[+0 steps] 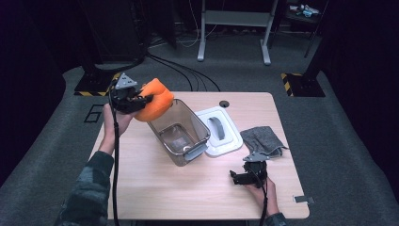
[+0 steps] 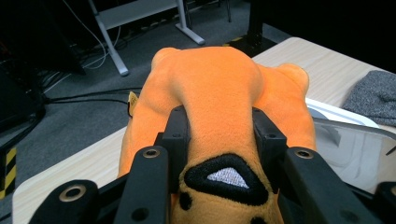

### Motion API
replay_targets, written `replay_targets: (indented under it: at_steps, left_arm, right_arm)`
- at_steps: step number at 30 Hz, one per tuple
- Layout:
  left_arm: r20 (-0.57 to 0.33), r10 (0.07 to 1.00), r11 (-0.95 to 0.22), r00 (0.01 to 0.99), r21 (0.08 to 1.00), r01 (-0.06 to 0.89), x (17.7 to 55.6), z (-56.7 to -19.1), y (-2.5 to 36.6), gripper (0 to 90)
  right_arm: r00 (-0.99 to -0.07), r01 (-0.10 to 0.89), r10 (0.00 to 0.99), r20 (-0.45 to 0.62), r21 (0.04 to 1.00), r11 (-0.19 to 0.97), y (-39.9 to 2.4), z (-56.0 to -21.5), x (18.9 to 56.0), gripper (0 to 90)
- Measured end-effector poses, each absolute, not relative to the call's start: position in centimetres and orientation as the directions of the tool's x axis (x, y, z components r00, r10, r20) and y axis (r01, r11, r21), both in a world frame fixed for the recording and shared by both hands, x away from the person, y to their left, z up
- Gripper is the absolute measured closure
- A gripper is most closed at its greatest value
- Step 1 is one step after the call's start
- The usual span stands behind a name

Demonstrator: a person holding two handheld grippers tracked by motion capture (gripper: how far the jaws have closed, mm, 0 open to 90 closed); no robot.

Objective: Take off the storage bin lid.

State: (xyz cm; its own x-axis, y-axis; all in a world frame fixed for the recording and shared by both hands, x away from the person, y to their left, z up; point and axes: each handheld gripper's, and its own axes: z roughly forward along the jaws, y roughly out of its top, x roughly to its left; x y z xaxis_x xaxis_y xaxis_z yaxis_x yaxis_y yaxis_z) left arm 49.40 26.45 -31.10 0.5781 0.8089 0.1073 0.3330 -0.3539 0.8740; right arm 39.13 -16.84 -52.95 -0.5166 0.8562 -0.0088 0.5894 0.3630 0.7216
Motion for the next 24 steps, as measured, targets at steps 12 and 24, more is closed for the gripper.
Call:
replay_targets:
  at_steps: [12, 24]
  left_arm:
    - [0.096, 0.772, -0.376, 0.628, 0.866, 0.33, 50.0, -32.2, 24.4, 64.8]
    - [0.08, 0.764, -0.375, 0.64, 0.862, 0.341, 50.5, -33.2, 23.6, 64.6]
  right_arm:
    - [-0.514, 0.59, 0.858, -0.01, 0.721, 0.362, -16.8, -52.9, 39.1, 3.8]
    - [-0.511, 0.591, 0.859, -0.007, 0.723, 0.357, -16.8, -52.9, 39.1, 3.8]
